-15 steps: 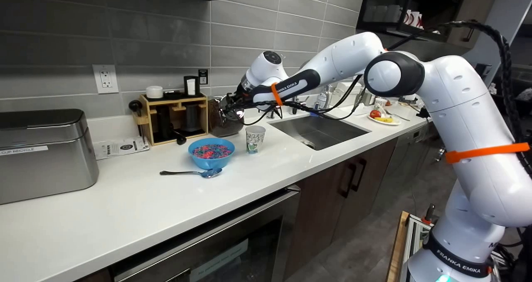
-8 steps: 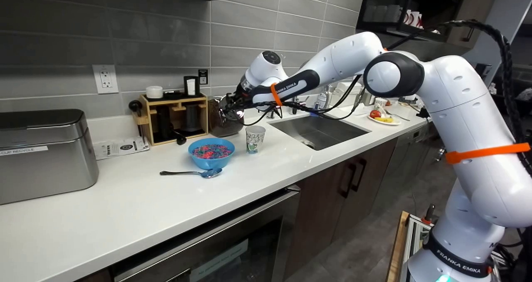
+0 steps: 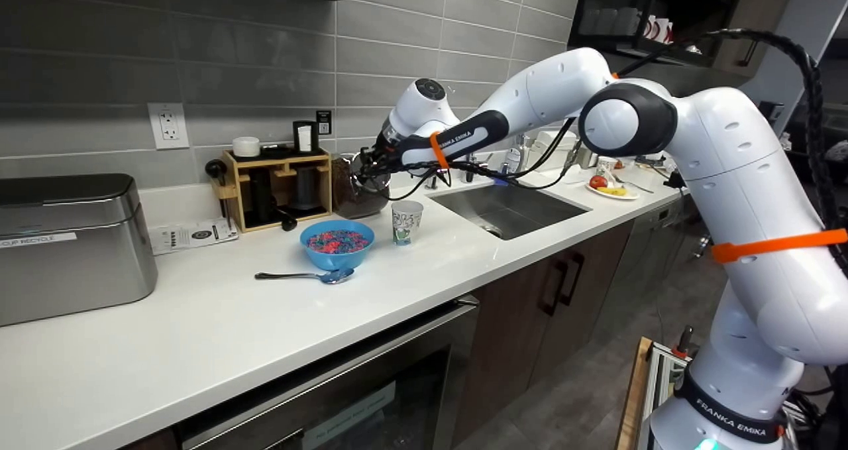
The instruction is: Remove the lid from the glass jug
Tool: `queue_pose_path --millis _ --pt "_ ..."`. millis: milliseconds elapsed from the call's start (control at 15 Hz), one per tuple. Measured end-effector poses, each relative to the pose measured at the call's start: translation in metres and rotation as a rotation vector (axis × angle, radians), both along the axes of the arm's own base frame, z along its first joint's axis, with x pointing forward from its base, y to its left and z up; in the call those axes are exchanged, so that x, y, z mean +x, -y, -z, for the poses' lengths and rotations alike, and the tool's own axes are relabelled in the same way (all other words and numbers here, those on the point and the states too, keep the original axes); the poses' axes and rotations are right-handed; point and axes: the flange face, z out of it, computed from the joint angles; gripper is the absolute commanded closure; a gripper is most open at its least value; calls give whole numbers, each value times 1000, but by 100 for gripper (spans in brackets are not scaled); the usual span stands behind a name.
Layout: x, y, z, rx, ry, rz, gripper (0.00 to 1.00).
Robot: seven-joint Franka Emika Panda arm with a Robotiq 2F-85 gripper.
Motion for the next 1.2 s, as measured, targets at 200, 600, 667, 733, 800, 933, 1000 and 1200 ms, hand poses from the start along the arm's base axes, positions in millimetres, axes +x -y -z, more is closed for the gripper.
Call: queue_pose_path --millis 200,600,667,733,800,933,1000,1200 --pt "0 0 -4 11 3 17 78" --pt "-1 3 -15 36 18 34 78" --pt "-1 4 -16 39 21 37 78" --pt "-1 5 -18 40 22 41 78" --pt "-2 6 -19 40 21 44 78" --pt "-3 6 -23 39 3 53 78" --pt "-4 6 -25 40 -11 58 78" --pt "-10 4 -37 40 -67 77 78"
